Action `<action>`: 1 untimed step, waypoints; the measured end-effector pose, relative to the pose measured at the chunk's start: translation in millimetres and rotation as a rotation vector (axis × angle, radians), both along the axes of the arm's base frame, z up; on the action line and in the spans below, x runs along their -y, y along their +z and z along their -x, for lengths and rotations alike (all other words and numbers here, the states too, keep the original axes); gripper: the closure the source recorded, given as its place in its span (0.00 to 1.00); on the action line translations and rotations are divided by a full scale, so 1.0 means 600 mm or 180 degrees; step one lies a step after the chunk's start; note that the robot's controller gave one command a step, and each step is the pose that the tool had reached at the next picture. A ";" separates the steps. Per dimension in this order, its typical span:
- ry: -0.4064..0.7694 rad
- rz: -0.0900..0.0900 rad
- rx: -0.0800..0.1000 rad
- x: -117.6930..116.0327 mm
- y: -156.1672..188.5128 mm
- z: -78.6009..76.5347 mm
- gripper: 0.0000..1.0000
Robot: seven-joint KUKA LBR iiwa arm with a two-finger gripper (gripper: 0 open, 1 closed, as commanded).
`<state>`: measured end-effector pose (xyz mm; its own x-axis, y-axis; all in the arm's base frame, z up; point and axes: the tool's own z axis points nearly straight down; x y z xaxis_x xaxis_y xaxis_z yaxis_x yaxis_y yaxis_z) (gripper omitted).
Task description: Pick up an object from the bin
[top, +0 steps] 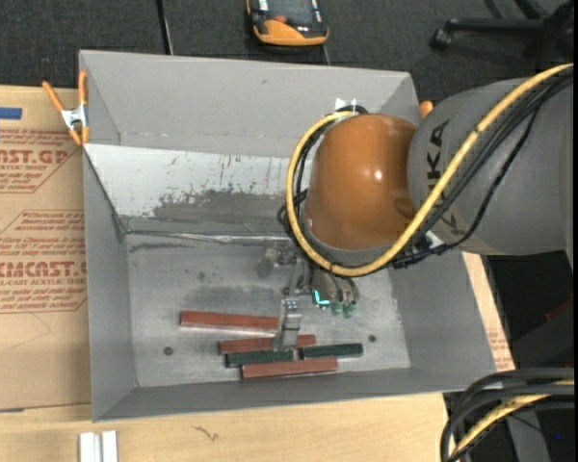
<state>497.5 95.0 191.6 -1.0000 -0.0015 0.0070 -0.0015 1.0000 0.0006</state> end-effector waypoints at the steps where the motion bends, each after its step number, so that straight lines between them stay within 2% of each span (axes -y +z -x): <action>1: -0.0004 -0.0003 0.0024 0.001 0.006 -0.003 0.00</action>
Offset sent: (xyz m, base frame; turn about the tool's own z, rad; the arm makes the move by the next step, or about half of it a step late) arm 0.0035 0.0130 -0.1216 0.1751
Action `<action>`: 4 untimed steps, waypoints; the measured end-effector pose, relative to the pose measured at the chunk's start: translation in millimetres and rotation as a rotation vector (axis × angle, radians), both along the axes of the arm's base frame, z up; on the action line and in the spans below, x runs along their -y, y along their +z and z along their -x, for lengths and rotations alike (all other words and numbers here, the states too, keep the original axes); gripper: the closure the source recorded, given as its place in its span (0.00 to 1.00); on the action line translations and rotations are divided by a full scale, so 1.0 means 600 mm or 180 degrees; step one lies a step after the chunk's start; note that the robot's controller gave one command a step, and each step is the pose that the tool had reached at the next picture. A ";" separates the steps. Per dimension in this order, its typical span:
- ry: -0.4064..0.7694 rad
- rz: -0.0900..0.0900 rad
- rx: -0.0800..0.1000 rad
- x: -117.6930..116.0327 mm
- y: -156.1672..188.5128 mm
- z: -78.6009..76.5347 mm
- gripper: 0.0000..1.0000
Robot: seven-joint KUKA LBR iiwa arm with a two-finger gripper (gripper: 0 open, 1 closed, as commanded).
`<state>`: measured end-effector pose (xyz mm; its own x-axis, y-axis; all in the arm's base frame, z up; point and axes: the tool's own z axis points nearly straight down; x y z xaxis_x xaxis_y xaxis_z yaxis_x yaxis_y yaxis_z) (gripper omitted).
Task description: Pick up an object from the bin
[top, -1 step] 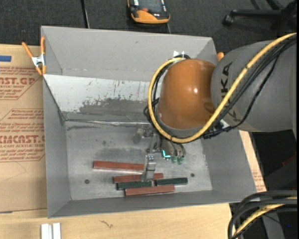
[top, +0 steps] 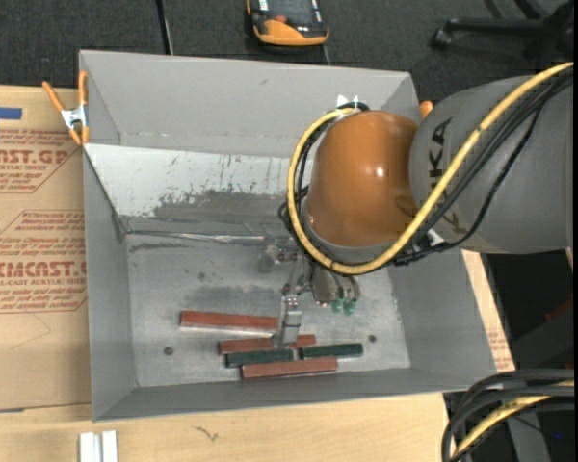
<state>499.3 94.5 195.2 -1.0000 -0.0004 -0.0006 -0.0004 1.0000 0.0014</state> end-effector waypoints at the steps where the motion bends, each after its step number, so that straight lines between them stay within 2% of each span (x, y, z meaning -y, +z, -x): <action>1: -0.0259 -0.0003 0.0013 -0.011 -0.095 -0.003 0.00; 2: -0.0322 0.0003 -0.0011 -0.014 -0.191 0.000 0.00; 3: -0.0668 0.0001 -0.0003 -0.025 -0.142 0.006 0.00; 4: -0.0733 0.0006 -0.0018 -0.016 -0.212 0.006 0.00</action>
Offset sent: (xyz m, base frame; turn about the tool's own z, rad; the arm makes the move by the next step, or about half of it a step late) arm 0.0034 0.0138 -0.0586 0.0840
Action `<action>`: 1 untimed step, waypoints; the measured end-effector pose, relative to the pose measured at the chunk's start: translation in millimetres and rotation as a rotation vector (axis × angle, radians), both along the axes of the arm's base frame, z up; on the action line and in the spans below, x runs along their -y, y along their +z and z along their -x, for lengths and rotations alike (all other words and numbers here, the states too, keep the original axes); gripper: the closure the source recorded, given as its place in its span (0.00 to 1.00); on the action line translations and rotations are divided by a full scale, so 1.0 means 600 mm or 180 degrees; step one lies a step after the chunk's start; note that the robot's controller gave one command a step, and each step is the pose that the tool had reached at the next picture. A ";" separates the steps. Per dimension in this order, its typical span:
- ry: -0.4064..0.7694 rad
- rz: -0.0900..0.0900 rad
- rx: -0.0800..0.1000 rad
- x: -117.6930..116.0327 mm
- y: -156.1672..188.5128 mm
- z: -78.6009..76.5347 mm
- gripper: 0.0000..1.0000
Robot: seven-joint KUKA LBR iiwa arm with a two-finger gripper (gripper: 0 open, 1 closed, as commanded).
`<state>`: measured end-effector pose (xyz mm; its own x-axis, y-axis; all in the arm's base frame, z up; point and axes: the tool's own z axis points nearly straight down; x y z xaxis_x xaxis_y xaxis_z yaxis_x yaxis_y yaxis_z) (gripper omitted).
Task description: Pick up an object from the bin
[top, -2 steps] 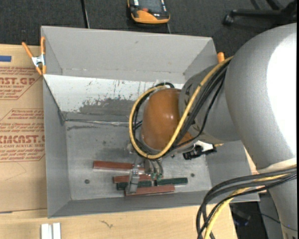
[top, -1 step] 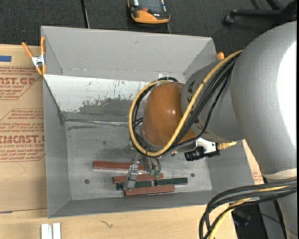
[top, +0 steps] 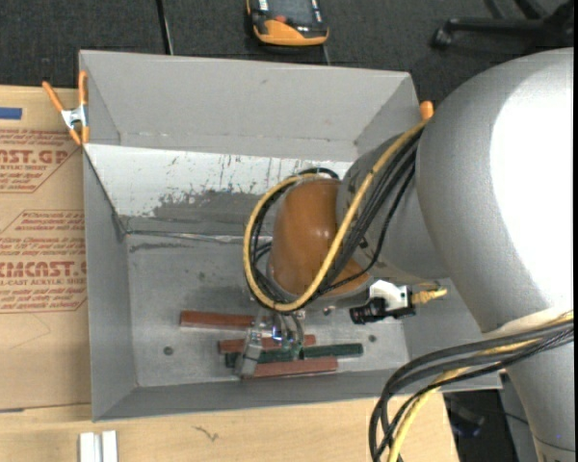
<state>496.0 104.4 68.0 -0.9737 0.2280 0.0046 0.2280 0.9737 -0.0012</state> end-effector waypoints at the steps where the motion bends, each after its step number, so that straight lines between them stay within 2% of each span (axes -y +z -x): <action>1: -0.0254 -0.0014 0.0041 0.002 0.009 0.015 1.00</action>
Offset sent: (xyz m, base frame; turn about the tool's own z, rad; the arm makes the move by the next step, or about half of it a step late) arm 0.0000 0.0000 0.0000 0.0000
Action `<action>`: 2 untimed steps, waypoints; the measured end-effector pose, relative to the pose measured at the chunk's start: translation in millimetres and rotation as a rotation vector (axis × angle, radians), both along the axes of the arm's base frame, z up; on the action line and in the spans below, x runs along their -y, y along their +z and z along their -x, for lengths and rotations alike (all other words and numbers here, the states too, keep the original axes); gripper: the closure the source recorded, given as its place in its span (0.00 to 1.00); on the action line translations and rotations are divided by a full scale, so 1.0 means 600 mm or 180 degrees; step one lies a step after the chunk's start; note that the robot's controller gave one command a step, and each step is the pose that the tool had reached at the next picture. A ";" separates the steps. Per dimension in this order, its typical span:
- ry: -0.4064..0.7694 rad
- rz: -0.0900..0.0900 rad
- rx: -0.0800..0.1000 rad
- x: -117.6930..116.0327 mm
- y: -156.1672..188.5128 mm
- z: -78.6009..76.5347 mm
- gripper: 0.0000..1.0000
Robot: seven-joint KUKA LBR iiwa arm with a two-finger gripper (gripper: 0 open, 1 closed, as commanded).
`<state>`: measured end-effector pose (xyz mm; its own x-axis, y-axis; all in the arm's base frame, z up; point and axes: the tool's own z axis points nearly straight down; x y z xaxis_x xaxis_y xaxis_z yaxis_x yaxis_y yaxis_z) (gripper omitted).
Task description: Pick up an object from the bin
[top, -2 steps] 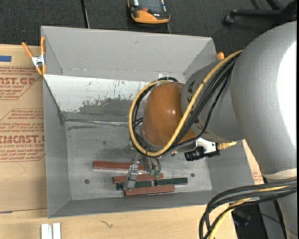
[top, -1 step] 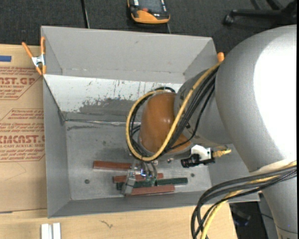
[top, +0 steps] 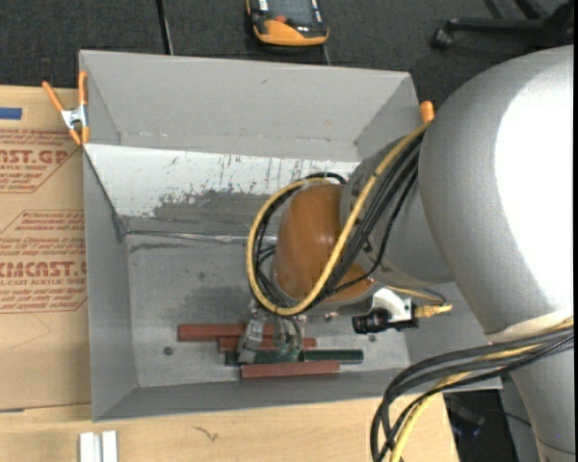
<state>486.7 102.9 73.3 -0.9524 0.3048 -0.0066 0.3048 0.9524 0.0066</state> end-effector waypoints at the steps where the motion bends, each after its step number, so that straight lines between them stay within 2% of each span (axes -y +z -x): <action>1: -0.0001 0.0000 0.0000 0.000 0.000 0.000 1.00; 2: 0.0000 0.0005 -0.0010 0.001 0.013 0.002 1.00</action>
Offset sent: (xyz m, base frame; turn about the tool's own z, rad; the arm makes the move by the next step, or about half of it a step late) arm 0.0002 0.0001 0.0663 0.0000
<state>485.7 102.6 81.1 -0.9523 0.3050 -0.0042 0.3050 0.9524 0.0041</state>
